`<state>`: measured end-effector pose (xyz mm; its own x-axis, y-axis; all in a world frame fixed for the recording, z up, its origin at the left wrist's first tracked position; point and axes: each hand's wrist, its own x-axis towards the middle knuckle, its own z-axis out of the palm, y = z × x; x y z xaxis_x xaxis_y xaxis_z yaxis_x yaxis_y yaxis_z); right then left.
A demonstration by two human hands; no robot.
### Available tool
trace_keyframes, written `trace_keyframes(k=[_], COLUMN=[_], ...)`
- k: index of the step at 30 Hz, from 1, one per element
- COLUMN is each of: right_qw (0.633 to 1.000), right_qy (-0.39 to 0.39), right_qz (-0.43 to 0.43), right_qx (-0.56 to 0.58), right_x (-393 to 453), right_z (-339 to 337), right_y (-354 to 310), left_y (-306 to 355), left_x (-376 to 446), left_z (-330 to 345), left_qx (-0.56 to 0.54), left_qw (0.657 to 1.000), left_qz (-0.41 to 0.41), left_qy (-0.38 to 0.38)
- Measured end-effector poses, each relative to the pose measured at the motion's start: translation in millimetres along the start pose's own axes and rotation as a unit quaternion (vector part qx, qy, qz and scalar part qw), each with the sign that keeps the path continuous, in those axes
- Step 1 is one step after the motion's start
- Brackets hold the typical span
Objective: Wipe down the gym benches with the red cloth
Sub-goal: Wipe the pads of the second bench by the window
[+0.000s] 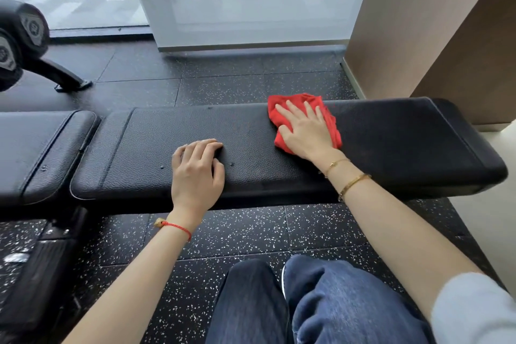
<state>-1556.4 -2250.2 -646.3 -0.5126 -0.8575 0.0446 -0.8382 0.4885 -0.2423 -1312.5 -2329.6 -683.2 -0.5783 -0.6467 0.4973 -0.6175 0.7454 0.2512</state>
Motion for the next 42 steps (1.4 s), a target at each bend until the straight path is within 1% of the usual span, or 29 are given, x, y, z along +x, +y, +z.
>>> trace_keyframes(k=[3,5,7,9,12,14,16,18,22,23,25,28,32,34,36,38,42], right_qw=[0.997,0.992,0.990,0.993,0.999,0.999,0.999,1.000,0.989,0.986,0.983,0.989,0.999,0.999,0.999,1.000,0.989], right_qy=[-0.011,-0.011,-0.004,0.009,0.020,0.015,0.010,0.004,-0.017,-0.018,-0.017,-0.006,0.024,0.028,0.018,-0.001,-0.024], right_qz=[-0.078,-0.125,-0.141,-0.121,-0.032,0.030,0.053,0.017,-0.144,-0.167,-0.182,-0.148,-0.031,0.020,0.028,-0.006,-0.145], right_qx=[0.004,0.008,0.017,0.012,-0.008,-0.009,-0.003,0.008,0.016,0.014,0.012,0.012,0.008,0.003,0.007,0.017,0.016], right_x=[-20,-38,-48,-51,-36,-20,-10,-15,-64,-75,-87,-89,-57,-37,-24,-26,-66], right_z=[4,3,0,-2,-7,-11,-11,-6,4,4,1,-4,-8,-8,-5,-2,-2], right_y=[-14,-10,3,23,49,51,39,16,-16,-14,-2,20,43,38,23,7,-2], left_y=[-1,-2,-1,0,1,1,2,2,2,3,4,2,3,3,2,1,2], left_x=[-1,-1,-2,-3,-3,-1,0,-1,-4,-4,-5,-6,0,0,-2,-2,-2], left_z=[-1,-1,0,1,1,0,0,0,1,1,1,1,1,0,0,0,1], left_qx=[0.003,0.003,0.002,-0.002,0.001,0.002,0.001,0.002,0.007,0.007,0.005,0.000,-0.001,0.001,0.002,0.004,0.001], left_qw=[1.000,1.000,1.000,1.000,1.000,1.000,1.000,1.000,1.000,1.000,1.000,1.000,1.000,1.000,1.000,1.000,1.000], left_qz=[-0.003,-0.004,-0.004,-0.002,-0.001,-0.005,-0.006,-0.007,-0.009,-0.010,-0.013,-0.013,-0.009,-0.010,-0.012,-0.015,-0.015], left_qy=[0.000,-0.001,-0.003,-0.007,-0.007,-0.003,-0.003,-0.005,-0.005,-0.006,-0.007,-0.003,-0.006,-0.007,-0.007,-0.011,-0.009])
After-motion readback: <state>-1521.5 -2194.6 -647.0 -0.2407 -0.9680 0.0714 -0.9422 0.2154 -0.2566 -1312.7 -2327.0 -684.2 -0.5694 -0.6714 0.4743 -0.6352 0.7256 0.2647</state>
